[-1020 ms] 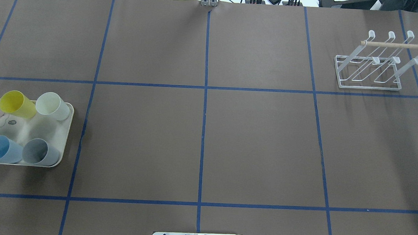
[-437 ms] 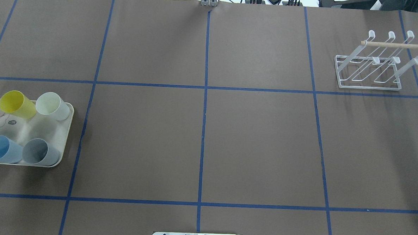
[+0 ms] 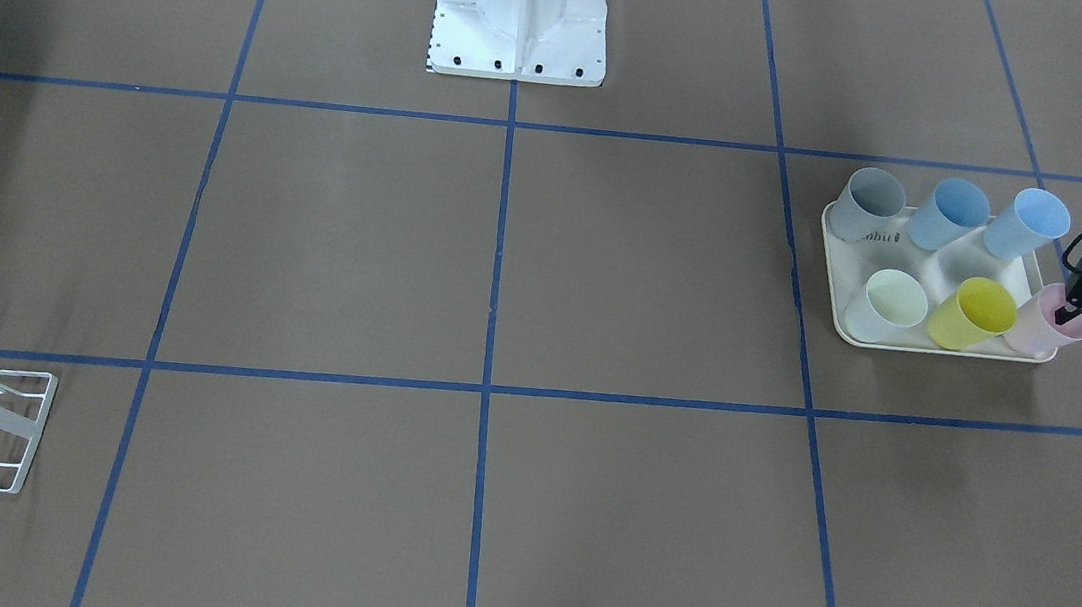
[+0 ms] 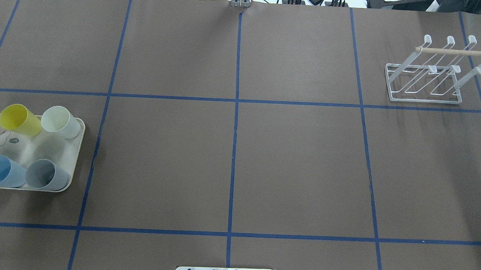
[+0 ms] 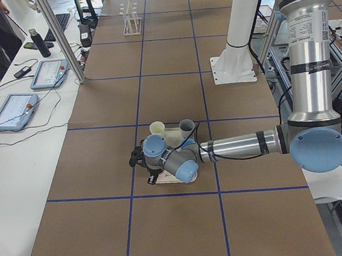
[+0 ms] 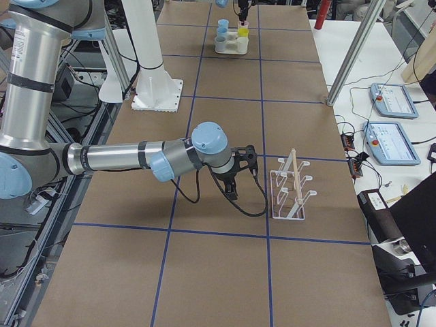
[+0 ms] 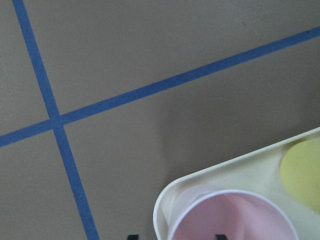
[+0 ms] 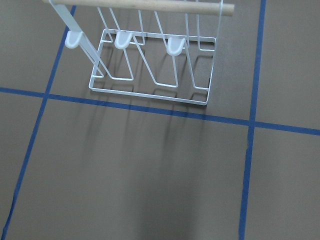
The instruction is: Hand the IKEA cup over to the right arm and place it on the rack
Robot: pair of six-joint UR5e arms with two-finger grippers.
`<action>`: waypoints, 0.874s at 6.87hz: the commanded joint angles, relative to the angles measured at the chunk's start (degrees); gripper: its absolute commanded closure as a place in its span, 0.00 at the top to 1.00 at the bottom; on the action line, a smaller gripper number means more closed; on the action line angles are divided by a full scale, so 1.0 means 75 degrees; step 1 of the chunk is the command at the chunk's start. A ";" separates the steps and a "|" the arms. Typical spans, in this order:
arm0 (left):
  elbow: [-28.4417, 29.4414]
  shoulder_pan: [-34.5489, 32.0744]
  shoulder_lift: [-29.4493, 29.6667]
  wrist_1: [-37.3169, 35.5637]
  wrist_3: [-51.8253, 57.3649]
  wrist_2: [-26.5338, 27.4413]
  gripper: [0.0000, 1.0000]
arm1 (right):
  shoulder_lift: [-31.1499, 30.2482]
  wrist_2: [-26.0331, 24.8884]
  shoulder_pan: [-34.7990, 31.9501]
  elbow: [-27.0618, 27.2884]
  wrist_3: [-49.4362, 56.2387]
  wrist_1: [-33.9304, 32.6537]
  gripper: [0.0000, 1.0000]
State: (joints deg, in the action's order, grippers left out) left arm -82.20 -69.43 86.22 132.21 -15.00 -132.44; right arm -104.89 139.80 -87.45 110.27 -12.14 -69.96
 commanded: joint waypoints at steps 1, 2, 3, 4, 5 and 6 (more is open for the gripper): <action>-0.0078 0.0023 -0.0035 -0.0003 -0.0003 0.0046 0.00 | 0.0004 -0.0007 0.0000 -0.0054 -0.0011 0.0000 1.00; -0.0079 0.0000 -0.0082 0.0136 0.0020 0.0058 0.00 | 0.0004 0.0016 0.0000 -0.0054 -0.0022 0.0000 1.00; -0.0137 -0.0186 -0.0059 0.0312 0.0066 0.0058 0.00 | -0.0007 0.0016 0.0000 -0.0054 -0.0046 0.0000 1.00; -0.0404 -0.0930 -0.0070 0.0290 0.0334 0.0046 0.00 | -0.0007 0.0028 0.0000 -0.0065 -0.0057 0.0000 1.00; -0.0906 -0.1170 -0.0198 0.0255 0.0360 0.0058 0.00 | -0.0007 0.0039 0.0000 -0.0054 -0.0092 0.0011 1.00; -0.1375 -0.1404 -0.0385 0.0197 0.0290 0.0069 0.00 | 0.0004 0.0051 0.0012 -0.0042 -0.0116 0.0012 1.00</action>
State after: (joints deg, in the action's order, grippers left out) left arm -88.46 -77.41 84.70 134.06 -12.74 -132.01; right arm -104.92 140.08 -87.42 109.86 -12.77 -69.91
